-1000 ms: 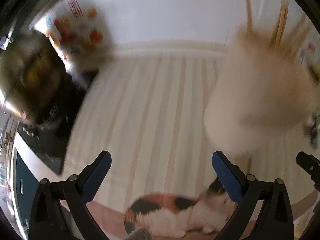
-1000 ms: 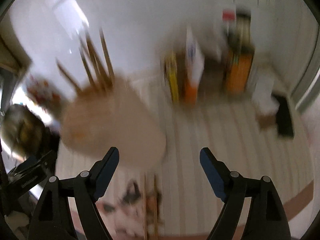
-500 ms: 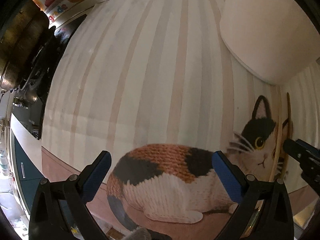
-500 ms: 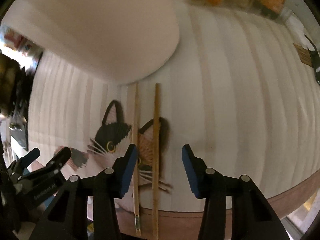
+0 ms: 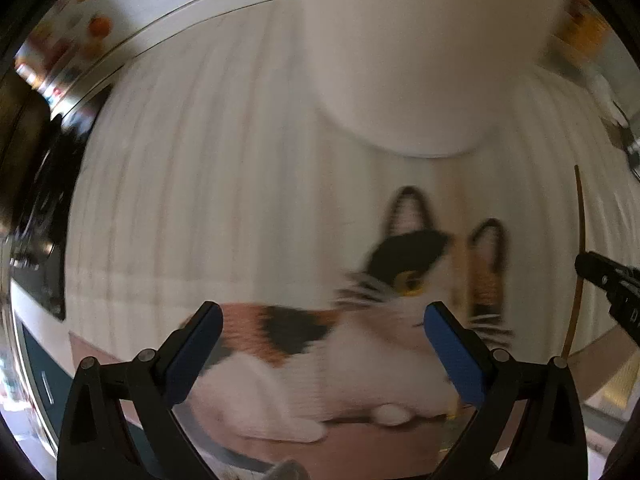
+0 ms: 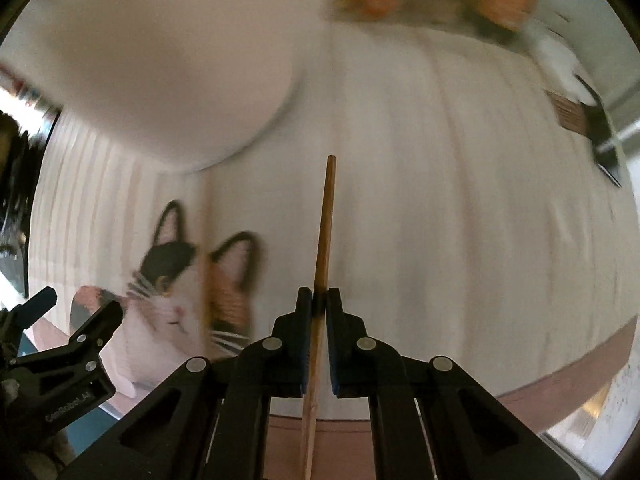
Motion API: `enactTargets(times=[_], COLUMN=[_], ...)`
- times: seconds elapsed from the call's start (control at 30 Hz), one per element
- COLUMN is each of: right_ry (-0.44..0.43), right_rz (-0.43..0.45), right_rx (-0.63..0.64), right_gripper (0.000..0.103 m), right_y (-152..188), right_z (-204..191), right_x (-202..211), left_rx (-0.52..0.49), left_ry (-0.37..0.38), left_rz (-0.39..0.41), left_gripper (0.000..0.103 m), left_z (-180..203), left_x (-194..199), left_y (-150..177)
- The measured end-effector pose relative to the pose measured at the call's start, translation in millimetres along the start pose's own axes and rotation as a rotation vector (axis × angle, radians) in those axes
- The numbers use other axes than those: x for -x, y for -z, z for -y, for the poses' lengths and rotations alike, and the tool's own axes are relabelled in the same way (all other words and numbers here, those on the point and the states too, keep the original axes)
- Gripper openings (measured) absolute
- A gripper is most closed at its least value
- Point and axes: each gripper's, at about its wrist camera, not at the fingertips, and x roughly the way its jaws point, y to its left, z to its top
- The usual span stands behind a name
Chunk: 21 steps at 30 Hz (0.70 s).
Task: Organize utensils
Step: 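Grasp a chopstick on the mat with the right tool while the left tool grasps another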
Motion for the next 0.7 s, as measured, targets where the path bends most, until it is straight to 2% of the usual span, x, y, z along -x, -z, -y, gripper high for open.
enactTargets(times=[0.17, 0.37, 0.47, 0.5, 0.53, 0.57, 0.63, 0.7], right_ry=[0.049, 0.075, 0.073, 0.072, 0.071, 0.069, 0.07, 0.07], right_rz=[0.008, -0.001, -0.004, -0.005, -0.006, -0.007, -0.01, -0.014], right_rx=[-0.065, -0.142, -0.164, -0.168, -0.172, -0.174, -0.172, -0.162], right_gripper=[0.007, 0.007, 0.007, 0.007, 0.007, 0.007, 0.007, 0.007], right_y=[13, 30, 38, 32, 32, 32, 21, 20], right_z=[50, 95, 106, 112, 116, 118, 111, 106], right_x=[7, 0, -2, -2, -3, -4, -5, -6], left_rx=[-0.056, -0.12, -0.127, -0.125, -0.123, -0.123, -0.136, -0.126], left_ry=[0.069, 0.075, 0.088, 0.102, 0.12, 0.129, 0.119, 0.111], left_rz=[-0.022, -0.046, -0.045, -0.043, -0.044, -0.041, -0.038, -0.042], left_gripper=[0.098, 0.072, 0.057, 0.05, 0.039, 0.033, 0.008, 0.005], left_z=[34, 59, 64, 65, 64, 64, 58, 61], left_x=[-5, -13, -14, -13, -13, -11, -11, -9], left_y=[-6, -9, -7, -4, -4, -4, -8, -4])
